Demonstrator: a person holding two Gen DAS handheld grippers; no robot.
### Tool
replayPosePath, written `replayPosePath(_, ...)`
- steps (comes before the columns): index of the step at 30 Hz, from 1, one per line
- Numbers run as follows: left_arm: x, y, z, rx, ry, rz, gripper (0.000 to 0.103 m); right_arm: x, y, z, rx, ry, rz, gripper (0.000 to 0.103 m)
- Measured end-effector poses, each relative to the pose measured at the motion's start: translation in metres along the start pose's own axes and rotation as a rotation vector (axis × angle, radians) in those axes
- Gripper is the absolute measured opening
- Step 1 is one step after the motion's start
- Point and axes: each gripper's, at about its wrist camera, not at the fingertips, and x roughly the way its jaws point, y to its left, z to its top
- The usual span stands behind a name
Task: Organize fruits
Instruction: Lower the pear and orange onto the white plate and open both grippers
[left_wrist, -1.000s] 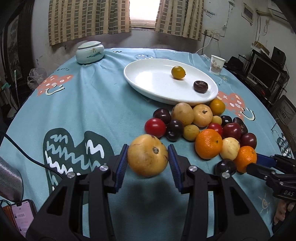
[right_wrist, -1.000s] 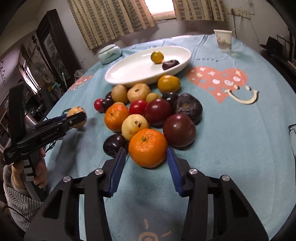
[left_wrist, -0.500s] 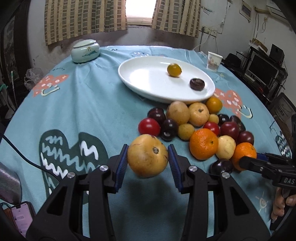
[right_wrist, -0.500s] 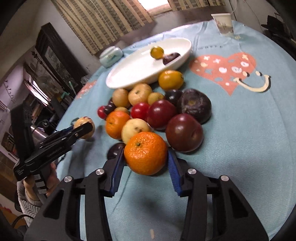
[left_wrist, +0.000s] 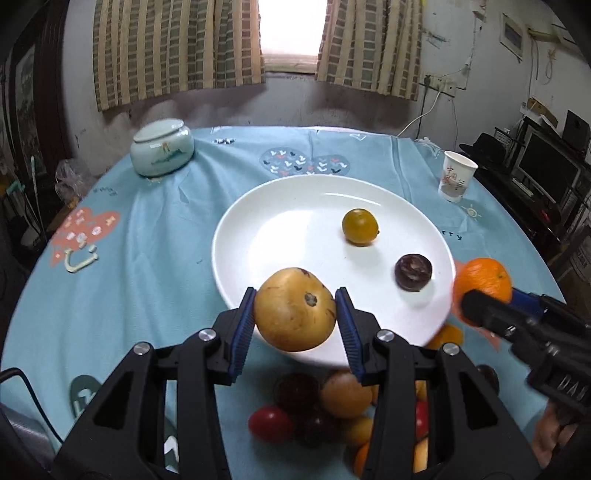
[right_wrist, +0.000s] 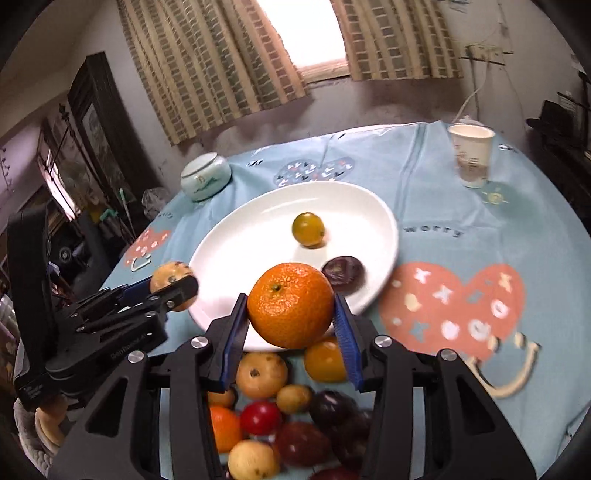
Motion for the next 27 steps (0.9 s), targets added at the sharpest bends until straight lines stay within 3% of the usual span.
replayPosePath(9, 0.038, 0.004, -0.001, 0.02, 0.055, 0.009, 0.045, 0.038, -0.005, 0.001, -0.054, 0.045, -0.068, 0.047)
replayPosePath(11, 0.038, 0.004, -0.001, 0.023, 0.041, 0.027, 0.056, 0.044, -0.005, 0.0, -0.056, 0.066, -0.076, 0.057)
replayPosePath(12, 0.036, 0.004, -0.001, 0.026, 0.029, 0.04, 0.067, 0.043, -0.005, -0.001, -0.056, 0.059, -0.072, 0.06)
replayPosePath(13, 0.033, 0.003, -0.001, 0.031, 0.016, 0.052, 0.07, 0.04, -0.004, -0.001, -0.058, 0.044, -0.069, 0.06)
replayPosePath(23, -0.007, 0.019, -0.002, 0.01, -0.07, 0.102, 0.078, -0.011, -0.002, 0.002, -0.045, -0.078, -0.055, 0.066)
replayPosePath(27, -0.03, 0.033, -0.02, -0.023, -0.092, 0.113, 0.086, -0.037, -0.004, -0.02, 0.005, -0.122, -0.027, 0.071)
